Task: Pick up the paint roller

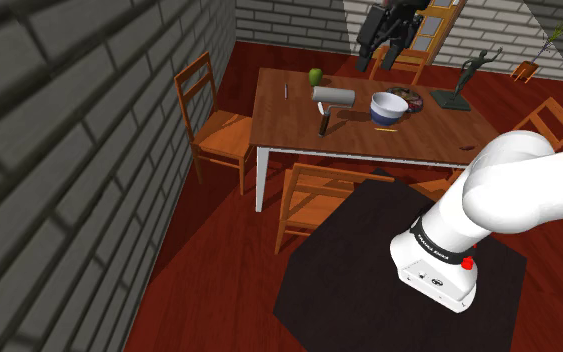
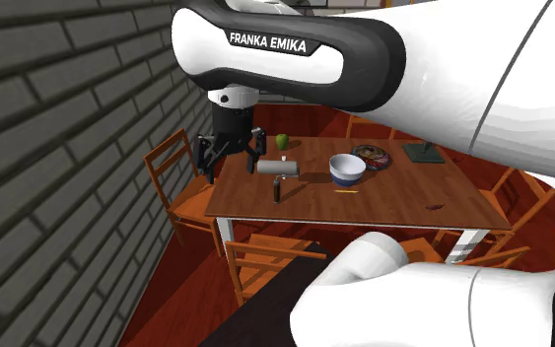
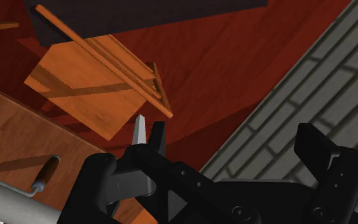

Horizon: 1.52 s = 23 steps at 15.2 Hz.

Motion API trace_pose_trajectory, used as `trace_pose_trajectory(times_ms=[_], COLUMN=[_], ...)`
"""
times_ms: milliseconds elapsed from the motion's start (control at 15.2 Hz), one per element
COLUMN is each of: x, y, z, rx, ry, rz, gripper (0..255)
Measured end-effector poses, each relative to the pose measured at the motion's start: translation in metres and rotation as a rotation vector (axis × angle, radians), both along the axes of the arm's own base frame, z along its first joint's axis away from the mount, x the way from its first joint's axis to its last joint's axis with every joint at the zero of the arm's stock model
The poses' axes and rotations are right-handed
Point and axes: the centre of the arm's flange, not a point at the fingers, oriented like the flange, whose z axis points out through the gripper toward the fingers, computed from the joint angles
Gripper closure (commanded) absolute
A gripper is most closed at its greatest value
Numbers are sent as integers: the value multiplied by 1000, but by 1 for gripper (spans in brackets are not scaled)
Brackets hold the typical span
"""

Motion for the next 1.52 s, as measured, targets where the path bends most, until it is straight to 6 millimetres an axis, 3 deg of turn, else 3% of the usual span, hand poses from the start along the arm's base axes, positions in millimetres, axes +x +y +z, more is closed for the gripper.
trace_pose_trajectory(times_ms=[198, 858, 1518], x=[4, 48, 109], y=[-14, -122, -219], z=[-7, -71, -133], rx=[1, 4, 7], ry=[1, 10, 18], rz=[18, 180, 345], gripper=[0, 0, 0])
